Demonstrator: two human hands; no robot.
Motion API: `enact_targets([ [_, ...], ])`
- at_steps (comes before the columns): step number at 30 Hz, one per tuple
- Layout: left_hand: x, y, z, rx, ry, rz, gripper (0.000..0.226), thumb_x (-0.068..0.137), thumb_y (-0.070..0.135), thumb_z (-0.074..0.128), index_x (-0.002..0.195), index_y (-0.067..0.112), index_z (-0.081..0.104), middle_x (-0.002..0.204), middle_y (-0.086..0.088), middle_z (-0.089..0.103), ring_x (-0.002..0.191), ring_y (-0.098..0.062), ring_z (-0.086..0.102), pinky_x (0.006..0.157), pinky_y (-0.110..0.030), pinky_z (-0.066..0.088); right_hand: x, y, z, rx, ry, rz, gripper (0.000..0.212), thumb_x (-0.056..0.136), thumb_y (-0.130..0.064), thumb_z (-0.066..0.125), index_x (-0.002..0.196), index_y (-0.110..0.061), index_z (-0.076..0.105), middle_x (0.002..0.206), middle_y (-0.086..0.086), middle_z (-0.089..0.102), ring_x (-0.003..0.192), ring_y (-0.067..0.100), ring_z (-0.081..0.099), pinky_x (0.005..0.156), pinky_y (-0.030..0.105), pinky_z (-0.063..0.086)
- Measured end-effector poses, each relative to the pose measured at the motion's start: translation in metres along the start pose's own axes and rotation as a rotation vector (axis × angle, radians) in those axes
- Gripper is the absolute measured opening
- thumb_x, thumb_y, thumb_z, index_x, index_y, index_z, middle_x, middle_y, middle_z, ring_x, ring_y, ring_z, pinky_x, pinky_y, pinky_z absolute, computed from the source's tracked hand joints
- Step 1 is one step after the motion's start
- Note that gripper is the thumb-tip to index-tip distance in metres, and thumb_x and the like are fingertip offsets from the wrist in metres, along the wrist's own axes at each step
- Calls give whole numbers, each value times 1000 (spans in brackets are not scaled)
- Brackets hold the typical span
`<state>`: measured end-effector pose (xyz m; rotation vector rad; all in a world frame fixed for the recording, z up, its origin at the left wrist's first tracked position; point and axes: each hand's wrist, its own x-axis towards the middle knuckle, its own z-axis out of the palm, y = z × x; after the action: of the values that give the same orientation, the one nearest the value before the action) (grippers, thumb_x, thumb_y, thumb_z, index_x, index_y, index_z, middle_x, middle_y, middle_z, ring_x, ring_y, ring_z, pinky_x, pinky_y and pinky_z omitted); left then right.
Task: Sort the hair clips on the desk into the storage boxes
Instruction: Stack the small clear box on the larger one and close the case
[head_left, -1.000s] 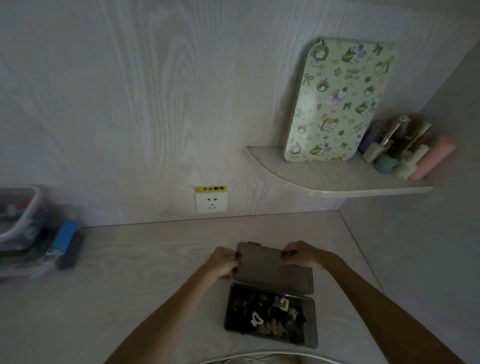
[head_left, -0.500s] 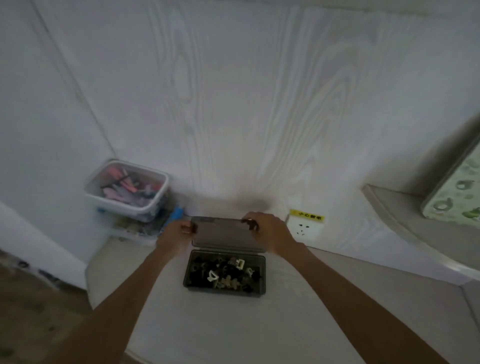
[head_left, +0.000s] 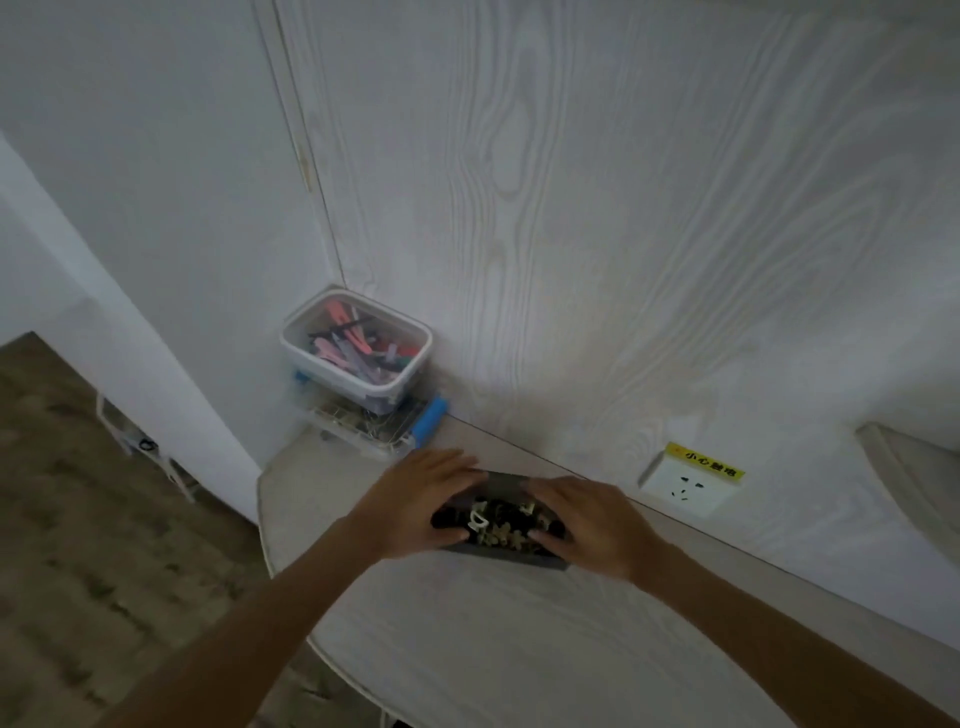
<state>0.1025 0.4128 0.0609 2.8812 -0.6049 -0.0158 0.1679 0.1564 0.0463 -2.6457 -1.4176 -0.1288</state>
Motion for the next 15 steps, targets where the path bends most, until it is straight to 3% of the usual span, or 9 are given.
enact_targets([
  [1,-4,-1,10,57,-76,34,74,76,55,57,140,26,38,146,3,42,135,-14,40,110,-33,28,-5,-1,6,-46,-63,-17,57,81,-54,44,127,-21,49,118,-1,66,100,13,66,77,24,56],
  [4,-16,2,41,244,-169,23,80,74,63,42,143,24,31,144,2,47,131,-16,47,101,-38,47,-17,-2,22,-159,-216,-16,76,75,-61,39,140,-23,36,139,7,51,126,20,52,100,38,45],
  [6,-17,7,57,247,-127,-24,83,75,66,33,145,23,26,143,1,47,133,-17,43,101,-42,44,-20,-2,30,-183,-236,20,86,73,-64,48,146,-24,24,145,9,42,132,22,44,104,43,38],
  [9,-12,12,65,244,-57,-55,81,79,61,36,147,21,16,144,-2,46,135,-21,37,102,-44,38,-22,-4,37,-167,-248,76,98,71,-61,61,147,-23,13,147,10,39,134,25,41,106,47,39],
  [11,-10,10,66,256,-40,-19,78,78,55,49,145,23,27,143,-3,47,132,-23,45,102,-45,37,-22,-4,38,-167,-239,91,87,79,-60,49,147,-24,11,149,10,37,136,26,39,109,46,37],
  [13,-9,7,62,247,-51,-7,77,74,51,56,142,24,34,142,-3,49,129,-22,49,100,-44,41,-21,-3,38,-157,-243,108,72,88,-63,26,147,-24,13,149,10,37,136,25,39,112,46,30],
  [15,-5,6,59,224,-53,-19,79,75,51,52,144,23,28,141,-2,50,127,-21,52,96,-42,47,-19,-1,37,-136,-331,167,70,90,-64,6,147,-24,16,147,10,40,134,24,42,109,45,37],
])
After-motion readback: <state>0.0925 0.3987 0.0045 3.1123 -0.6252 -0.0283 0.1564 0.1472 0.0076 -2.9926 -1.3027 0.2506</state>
